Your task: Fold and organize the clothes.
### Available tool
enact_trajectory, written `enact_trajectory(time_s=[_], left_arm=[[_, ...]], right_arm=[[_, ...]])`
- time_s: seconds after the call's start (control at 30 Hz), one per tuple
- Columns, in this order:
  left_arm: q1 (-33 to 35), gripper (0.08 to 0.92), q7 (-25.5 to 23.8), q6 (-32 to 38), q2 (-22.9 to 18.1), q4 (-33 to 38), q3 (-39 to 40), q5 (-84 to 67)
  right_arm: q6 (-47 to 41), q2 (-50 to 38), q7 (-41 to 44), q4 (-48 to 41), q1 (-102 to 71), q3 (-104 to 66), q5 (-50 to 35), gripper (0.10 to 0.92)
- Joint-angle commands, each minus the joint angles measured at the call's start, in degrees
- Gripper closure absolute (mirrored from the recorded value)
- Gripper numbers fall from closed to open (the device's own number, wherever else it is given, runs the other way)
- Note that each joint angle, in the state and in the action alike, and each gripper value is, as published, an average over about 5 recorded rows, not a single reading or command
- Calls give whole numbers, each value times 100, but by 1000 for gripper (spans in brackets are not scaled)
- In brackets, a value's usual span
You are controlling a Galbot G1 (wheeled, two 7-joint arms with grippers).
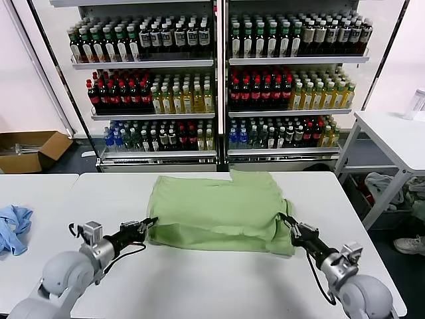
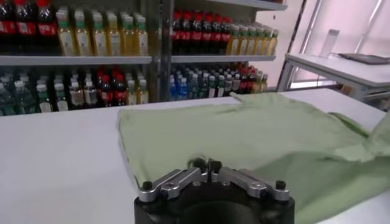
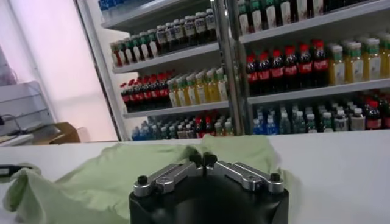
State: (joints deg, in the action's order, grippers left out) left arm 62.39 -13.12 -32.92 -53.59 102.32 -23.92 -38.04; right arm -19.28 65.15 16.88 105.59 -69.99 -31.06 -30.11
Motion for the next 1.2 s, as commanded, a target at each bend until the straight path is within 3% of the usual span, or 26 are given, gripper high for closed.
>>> enact_trajectory(time_s=[0.03,0.2,0.5,0.77,0.97,1.1,1.2], left_arm=[[-825,812,51,-11,-129,-958,438,85],[-655,665,147,-6,-134,-935,271,143],[300,405,163,83,53,-260,-183,218],[729,198,141,124,-14,84,-145,430],[653,178,113,146,-89,-131,-35,501],[597,208,83,166,-84,-220,18,491],[551,286,80,184,-80,-263,28,465]], right_arm=[[19,4,-91,-620,636,365,270,827],[-132,-70,-229,-267,396,221,383,689],[-656,-183,-792,622,-442,-237,996,429],[-732,-160,-829,1181,-1393,-418,1116,222],[-791,-58,-861,1089,-1610,-266,1337,218],[-808,21,-920,836,-1475,-85,1448,310],[-794,74,-926,713,-1340,5,1427,396]])
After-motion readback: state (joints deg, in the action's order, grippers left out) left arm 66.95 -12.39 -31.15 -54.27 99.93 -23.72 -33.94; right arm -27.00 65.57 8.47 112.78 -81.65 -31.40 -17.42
